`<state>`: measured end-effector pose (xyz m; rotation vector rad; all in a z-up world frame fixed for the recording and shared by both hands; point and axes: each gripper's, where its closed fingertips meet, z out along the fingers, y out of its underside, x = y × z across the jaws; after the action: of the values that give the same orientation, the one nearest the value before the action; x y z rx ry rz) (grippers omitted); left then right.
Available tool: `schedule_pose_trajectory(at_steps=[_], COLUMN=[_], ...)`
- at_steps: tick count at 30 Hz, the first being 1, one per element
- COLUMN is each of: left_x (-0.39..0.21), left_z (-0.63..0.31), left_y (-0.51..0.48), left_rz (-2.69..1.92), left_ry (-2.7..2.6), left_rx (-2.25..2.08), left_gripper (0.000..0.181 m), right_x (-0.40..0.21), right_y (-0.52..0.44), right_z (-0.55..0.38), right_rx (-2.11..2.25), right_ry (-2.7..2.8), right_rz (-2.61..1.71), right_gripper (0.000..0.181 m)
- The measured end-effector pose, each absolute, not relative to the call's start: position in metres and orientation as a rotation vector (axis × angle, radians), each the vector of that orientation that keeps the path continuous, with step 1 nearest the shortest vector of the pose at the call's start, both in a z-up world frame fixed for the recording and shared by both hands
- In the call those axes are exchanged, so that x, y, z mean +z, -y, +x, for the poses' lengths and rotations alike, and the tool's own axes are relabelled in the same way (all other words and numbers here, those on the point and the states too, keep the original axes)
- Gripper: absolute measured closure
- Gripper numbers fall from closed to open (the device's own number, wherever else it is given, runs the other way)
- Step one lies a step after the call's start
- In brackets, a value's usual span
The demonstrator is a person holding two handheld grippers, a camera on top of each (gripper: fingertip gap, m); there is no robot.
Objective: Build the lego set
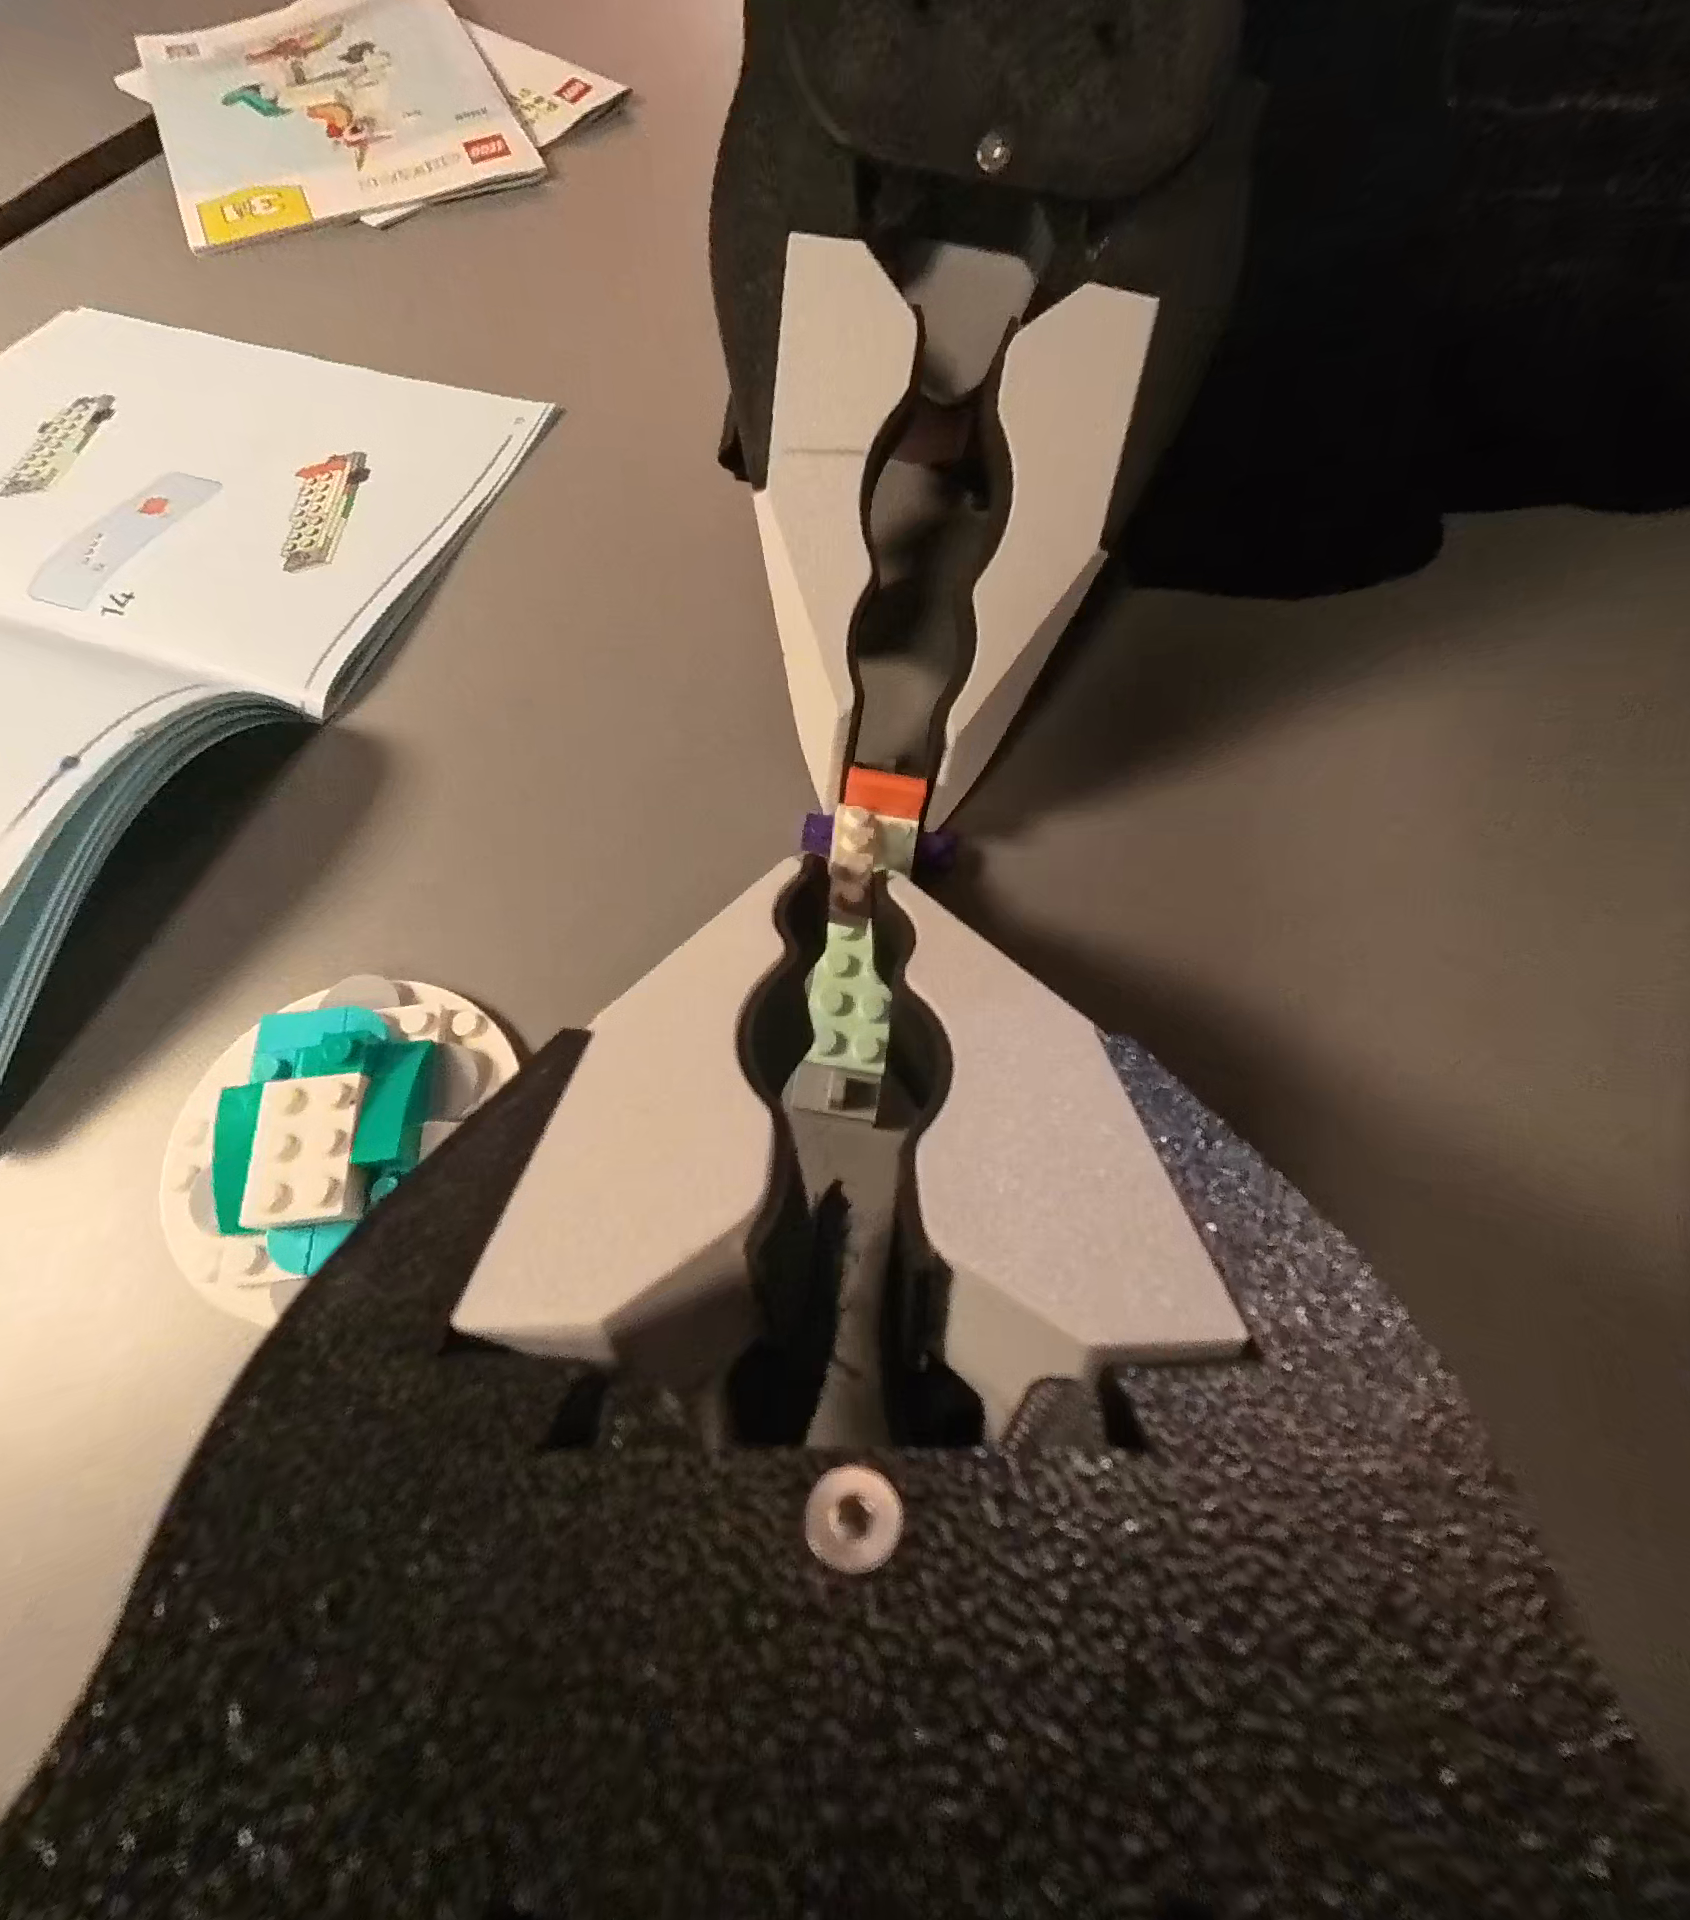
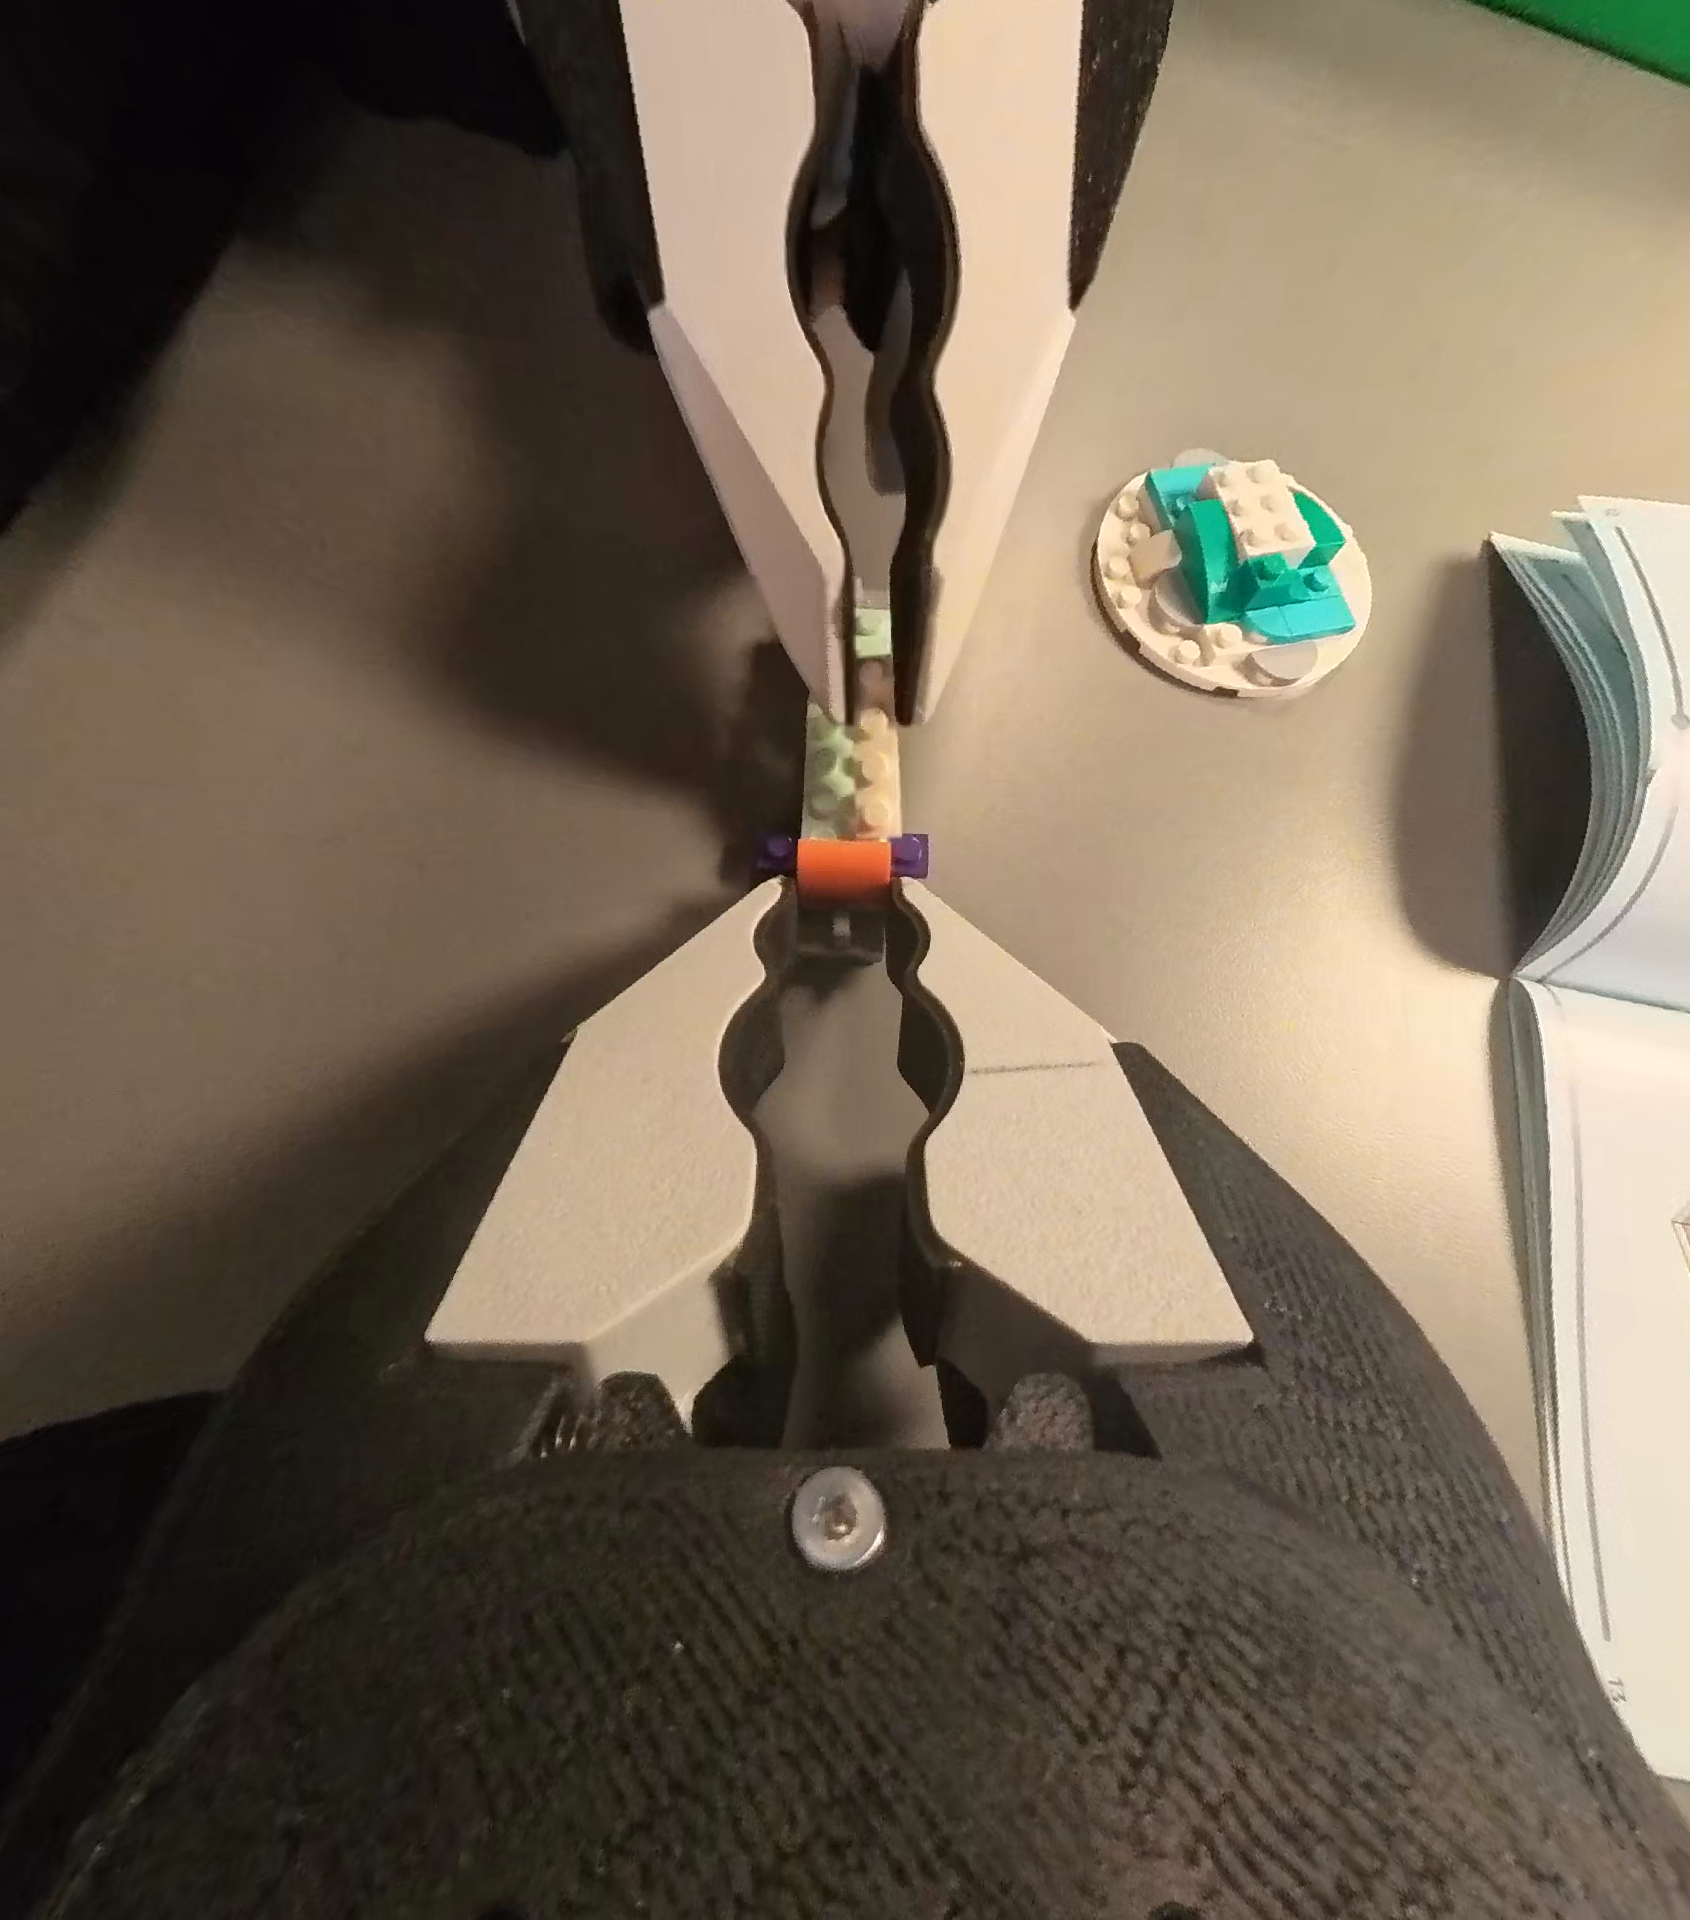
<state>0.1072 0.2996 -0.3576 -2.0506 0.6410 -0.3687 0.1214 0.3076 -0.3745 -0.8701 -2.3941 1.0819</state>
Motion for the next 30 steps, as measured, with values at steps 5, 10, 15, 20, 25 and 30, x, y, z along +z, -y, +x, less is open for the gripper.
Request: schedule_pose_trajectory(at_steps=[5,10,15,20,25,30], left_x=[-0.3618,-0.3644,-0.3646,-0.3650,-0.3652,-0.3652], left_z=[0.1095,0.1102,0.1092,0.1102,0.1087,0.1096], left_y=[-0.2990,-0.2997,-0.3008,-0.3001,-0.3019,-0.3011], left_rz=[-2.078,-2.092,-2.099,-2.103,-2.121,-2.119], left_ry=[-0.648,-0.650,-0.652,-0.659,-0.675,-0.673], left_rx=[-0.390,-0.396,-0.420,-0.485,-0.510,-0.533], left_gripper=[0.175,0.176,0.176,0.175,0.175,0.175], right_x=[-0.3745,-0.3745,-0.3745,-0.3744,-0.3745,-0.3745], right_y=[-0.3078,-0.3081,-0.3082,-0.3082,-0.3082,-0.3082], right_z=[0.1210,0.1208,0.1206,0.1205,0.1204,0.1204], right_rx=[1.086,1.088,1.089,1.091,1.092,1.093], right_ry=[2.396,2.397,2.397,2.398,2.399,2.400], right_rz=[-0.876,-0.884,-0.886,-0.887,-0.891,-0.892], right_gripper=[0.166,0.166,0.166,0.166,0.166,0.166])
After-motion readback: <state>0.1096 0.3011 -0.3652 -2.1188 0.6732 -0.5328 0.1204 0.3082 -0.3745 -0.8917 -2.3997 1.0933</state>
